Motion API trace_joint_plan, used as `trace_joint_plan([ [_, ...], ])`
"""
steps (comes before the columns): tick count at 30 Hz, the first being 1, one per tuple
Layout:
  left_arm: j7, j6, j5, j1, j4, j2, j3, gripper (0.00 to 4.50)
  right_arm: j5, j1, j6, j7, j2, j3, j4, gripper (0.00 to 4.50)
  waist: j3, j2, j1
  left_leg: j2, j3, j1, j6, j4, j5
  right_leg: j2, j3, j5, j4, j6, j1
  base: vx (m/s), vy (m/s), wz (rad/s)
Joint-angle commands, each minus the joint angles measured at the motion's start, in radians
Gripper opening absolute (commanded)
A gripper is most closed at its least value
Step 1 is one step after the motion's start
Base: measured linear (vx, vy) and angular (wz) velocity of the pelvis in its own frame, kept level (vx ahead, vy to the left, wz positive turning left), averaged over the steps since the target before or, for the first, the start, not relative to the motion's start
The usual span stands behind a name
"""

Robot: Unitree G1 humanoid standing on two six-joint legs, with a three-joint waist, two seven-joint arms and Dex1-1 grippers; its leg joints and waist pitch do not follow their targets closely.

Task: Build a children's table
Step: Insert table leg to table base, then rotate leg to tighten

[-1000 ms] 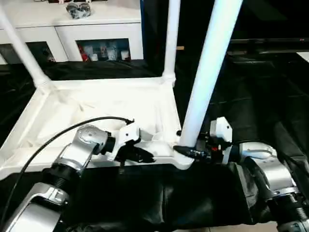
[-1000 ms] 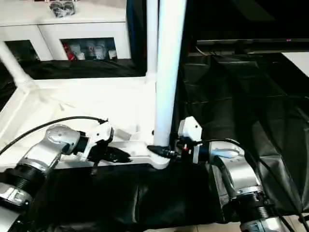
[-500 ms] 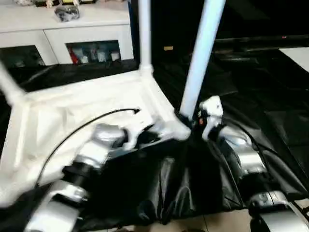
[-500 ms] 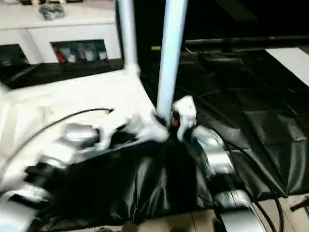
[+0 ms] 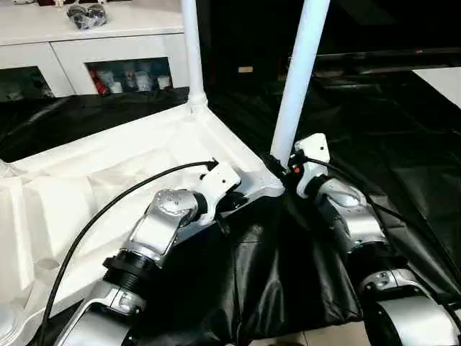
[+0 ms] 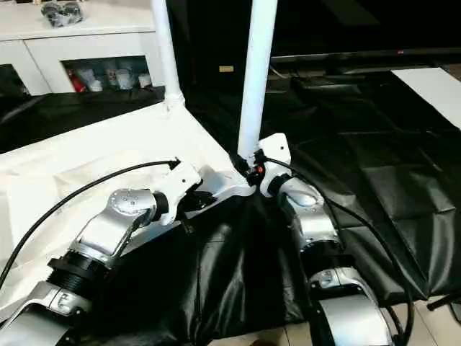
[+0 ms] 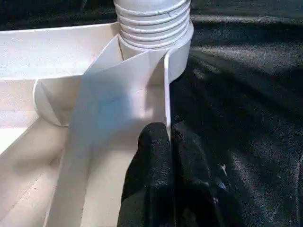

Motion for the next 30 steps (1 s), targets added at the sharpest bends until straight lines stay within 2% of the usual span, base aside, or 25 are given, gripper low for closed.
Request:
trace_joint_plan([
  [1, -0.056, -0.014, -0.036, 0.011, -0.05, -0.021, -0.045, 0.0, -0.029, 0.03, 0.058, -0.007, 0.016, 0.017, 0.107, 1.87, -0.047, 0.002, 0.007, 0.083, -0.04, 0.007, 0.047, -0.087, -0.235, -0.088, 0.037, -0.149, -0.072, -0.291, 0.032, 0.0, 0.0, 0.0],
  [2, -0.059, -0.018, -0.037, 0.011, -0.049, -0.021, -0.045, 0.0, -0.028, 0.029, 0.057, -0.005, 0.016, 0.016, 0.108, 1.87, -0.046, 0.002, 0.006, 0.084, -0.039, 0.008, 0.044, -0.088, -0.238, -0.087, 0.038, -0.149, -0.072, -0.29, 0.031, 0.0, 0.0, 0.0],
  [3, -0.077, -0.032, -0.045, 0.013, -0.046, -0.017, -0.045, 0.0, -0.018, 0.025, 0.049, 0.013, 0.016, 0.01, 0.107, 2.22, -0.047, 0.003, 0.006, 0.084, -0.038, 0.009, 0.041, -0.087, -0.238, -0.087, 0.039, -0.133, -0.071, -0.292, 0.031, 0.0, 0.0, 0.0],
  [5, -0.087, -0.047, -0.049, 0.014, -0.043, -0.014, -0.046, 0.0, -0.015, 0.024, 0.046, 0.02, 0.015, 0.009, 0.105, 2.22, -0.048, 0.002, 0.006, 0.083, -0.038, 0.008, 0.044, -0.087, -0.23, -0.087, 0.039, -0.111, -0.069, -0.295, 0.032, 0.0, 0.0, 0.0],
  [6, -0.091, -0.054, -0.05, 0.014, -0.041, -0.013, -0.047, 0.0, -0.014, 0.023, 0.045, 0.022, 0.014, 0.009, 0.104, 2.6, -0.049, 0.002, 0.006, 0.083, -0.037, 0.007, 0.048, -0.085, -0.22, -0.087, 0.039, -0.097, -0.068, -0.298, 0.033, 0.0, 0.0, 0.0],
  [8, -0.102, -0.064, -0.054, 0.017, -0.041, -0.008, -0.049, 0.0, -0.01, 0.02, 0.041, 0.033, 0.014, 0.005, 0.104, 2.62, -0.051, 0.002, 0.007, 0.083, -0.037, 0.006, 0.056, -0.084, -0.196, -0.087, 0.038, -0.068, -0.065, -0.303, 0.035, 0.0, 0.0, 0.0],
  [9, -0.114, -0.068, -0.058, 0.02, -0.043, -0.003, -0.05, 0.0, -0.007, 0.017, 0.033, 0.046, 0.013, 0.004, 0.1, 2.69, -0.054, 0.003, 0.011, 0.083, -0.033, 0.011, 0.061, -0.079, -0.176, -0.089, 0.039, -0.047, -0.065, -0.313, 0.033, 0.0, 0.0, 0.0],
  [10, -0.129, -0.072, -0.063, 0.024, -0.047, 0.004, -0.051, 0.0, 0.0, 0.013, 0.026, 0.064, 0.012, -0.001, 0.099, 2.84, -0.056, 0.001, 0.016, 0.085, -0.033, 0.007, 0.073, -0.077, -0.146, -0.089, 0.039, 0.003, -0.057, -0.318, 0.038, 0.0, 0.0, 0.0],
  [11, -0.139, -0.078, -0.066, 0.026, -0.049, 0.009, -0.052, 0.0, 0.003, 0.011, 0.024, 0.074, 0.012, -0.002, 0.097, 2.84, -0.057, 0.001, 0.018, 0.084, -0.032, 0.008, 0.082, -0.076, -0.129, -0.087, 0.038, 0.027, -0.055, -0.32, 0.037, 0.0, 0.0, 0.0],
  [12, -0.146, -0.083, -0.068, 0.027, -0.05, 0.012, -0.053, 0.0, 0.005, 0.01, 0.022, 0.081, 0.011, -0.003, 0.096, 3.12, -0.057, 0.003, 0.019, 0.084, -0.032, 0.006, 0.096, -0.074, -0.107, -0.087, 0.036, 0.059, -0.05, -0.324, 0.038, 0.0, 0.0, 0.0],
  [14, -0.16, -0.088, -0.071, 0.03, -0.051, 0.019, -0.053, 0.0, 0.007, 0.008, 0.018, 0.095, 0.008, -0.003, 0.093, 3.13, -0.058, 0.003, 0.021, 0.084, -0.031, 0.008, 0.105, -0.072, -0.096, -0.088, 0.035, 0.076, -0.048, -0.331, 0.038, 0.0, 0.0, 0.0],
  [19, -0.209, -0.127, -0.083, 0.028, -0.044, 0.041, -0.06, 0.0, 0.01, 0.009, 0.003, 0.152, -0.009, 0.001, 0.066, 3.54, -0.06, 0.002, 0.031, 0.084, -0.029, 0.006, 0.129, -0.065, -0.058, -0.088, 0.033, 0.112, -0.042, -0.333, 0.041, 0.0, 0.0, 0.0],
  [21, -0.247, -0.145, -0.088, 0.022, -0.034, 0.057, -0.064, 0.0, 0.016, 0.02, 0.007, 0.213, -0.031, 0.012, 0.026, 3.73, -0.064, 0.007, 0.037, 0.084, -0.028, 0.004, 0.139, -0.059, -0.026, -0.087, 0.034, 0.135, -0.036, -0.331, 0.04, 0.0, 0.0, 0.0],
  [22, -0.251, -0.148, -0.089, 0.021, -0.033, 0.059, -0.064, 0.0, 0.017, 0.021, 0.007, 0.221, -0.033, 0.012, 0.022, 3.73, -0.067, 0.005, 0.039, 0.082, -0.027, 0.004, 0.146, -0.056, -0.013, -0.085, 0.033, 0.154, -0.033, -0.33, 0.04, 0.0, 0.0, 0.0],
  [23, -0.286, -0.176, -0.091, 0.012, -0.015, 0.076, -0.07, 0.0, 0.03, 0.042, 0.023, 0.31, -0.059, 0.026, -0.028, 3.73, -0.067, 0.009, 0.044, 0.082, -0.027, 0.0, 0.16, -0.051, 0.011, -0.082, 0.031, 0.191, -0.028, -0.331, 0.038, 0.0, 0.0, 0.0],
  [25, -0.32, -0.197, -0.092, 0.004, 0.003, 0.093, -0.078, 0.0, 0.039, 0.069, 0.038, 0.399, -0.09, 0.047, -0.082, 3.73, -0.062, 0.006, 0.05, 0.084, -0.025, -0.002, 0.168, -0.051, -0.008, -0.081, 0.028, 0.176, -0.029, -0.329, 0.035, 0.0, 0.0, 0.0],
  [26, -0.328, -0.2, -0.091, 0.003, 0.005, 0.097, -0.08, 0.0, 0.04, 0.075, 0.042, 0.418, -0.098, 0.053, -0.094, 3.73, -0.063, 0.01, 0.056, 0.087, -0.023, 0.003, 0.162, -0.051, -0.041, -0.082, 0.028, 0.133, -0.032, -0.325, 0.033, 0.0, 0.0, 0.0],
  [27, -0.336, -0.202, -0.091, 0.001, 0.008, 0.101, -0.082, 0.0, 0.041, 0.082, 0.045, 0.437, -0.106, 0.059, -0.106, 3.73, -0.061, 0.01, 0.057, 0.089, -0.024, 0.003, 0.156, -0.053, -0.053, -0.082, 0.028, 0.111, -0.034, -0.326, 0.032, 0.0, 0.0, 0.0],
  [28, -0.362, -0.209, -0.096, 0.0, 0.01, 0.112, -0.086, 0.0, 0.042, 0.099, 0.058, 0.486, -0.128, 0.075, -0.135, 3.73, -0.059, 0.015, 0.062, 0.091, -0.021, 0.006, 0.138, -0.055, -0.08, -0.082, 0.028, 0.064, -0.037, -0.324, 0.028, 0.0, 0.0, 0.0],
  [30, -0.395, -0.216, -0.101, -0.003, 0.015, 0.126, -0.091, 0.0, 0.04, 0.118, 0.071, 0.543, -0.155, 0.097, -0.165, 3.73, -0.057, 0.015, 0.07, 0.092, -0.019, 0.011, 0.108, -0.059, -0.119, -0.08, 0.028, 0.011, -0.042, -0.315, 0.026, 0.0, 0.0, 0.0],
])
